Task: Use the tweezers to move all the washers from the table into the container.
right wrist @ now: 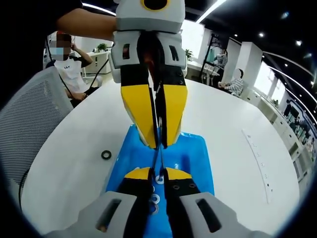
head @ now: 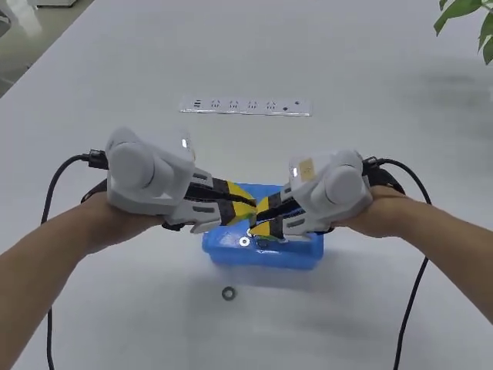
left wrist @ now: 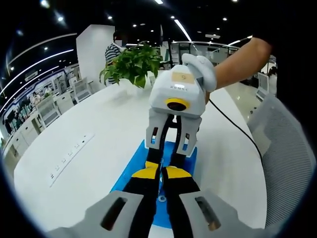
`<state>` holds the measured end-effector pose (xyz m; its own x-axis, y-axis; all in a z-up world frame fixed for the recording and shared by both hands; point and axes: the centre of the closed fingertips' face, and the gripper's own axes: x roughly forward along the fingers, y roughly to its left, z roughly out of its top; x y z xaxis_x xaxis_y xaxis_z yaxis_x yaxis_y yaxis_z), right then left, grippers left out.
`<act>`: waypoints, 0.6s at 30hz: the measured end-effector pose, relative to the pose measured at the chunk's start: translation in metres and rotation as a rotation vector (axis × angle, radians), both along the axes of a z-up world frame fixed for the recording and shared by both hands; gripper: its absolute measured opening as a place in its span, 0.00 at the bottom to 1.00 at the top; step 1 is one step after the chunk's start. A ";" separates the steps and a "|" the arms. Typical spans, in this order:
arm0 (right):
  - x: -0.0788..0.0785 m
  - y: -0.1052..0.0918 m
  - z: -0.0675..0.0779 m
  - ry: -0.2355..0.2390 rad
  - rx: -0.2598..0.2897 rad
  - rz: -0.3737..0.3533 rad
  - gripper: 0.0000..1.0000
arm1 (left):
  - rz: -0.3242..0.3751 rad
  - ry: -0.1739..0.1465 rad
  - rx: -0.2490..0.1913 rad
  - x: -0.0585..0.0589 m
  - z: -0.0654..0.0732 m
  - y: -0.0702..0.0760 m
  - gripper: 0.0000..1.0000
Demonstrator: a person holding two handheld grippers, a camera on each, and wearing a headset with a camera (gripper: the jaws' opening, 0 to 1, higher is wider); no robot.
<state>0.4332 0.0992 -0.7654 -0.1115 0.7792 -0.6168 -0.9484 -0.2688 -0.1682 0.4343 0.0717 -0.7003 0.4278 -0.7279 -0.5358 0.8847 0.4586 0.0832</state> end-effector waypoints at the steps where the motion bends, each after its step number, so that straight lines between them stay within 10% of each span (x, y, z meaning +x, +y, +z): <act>1: 0.000 0.000 0.000 0.000 0.000 -0.001 0.11 | 0.000 -0.002 0.001 0.000 0.000 0.000 0.07; 18: -0.003 -0.001 0.010 0.011 0.004 -0.023 0.16 | -0.010 -0.010 0.009 -0.003 0.012 -0.001 0.06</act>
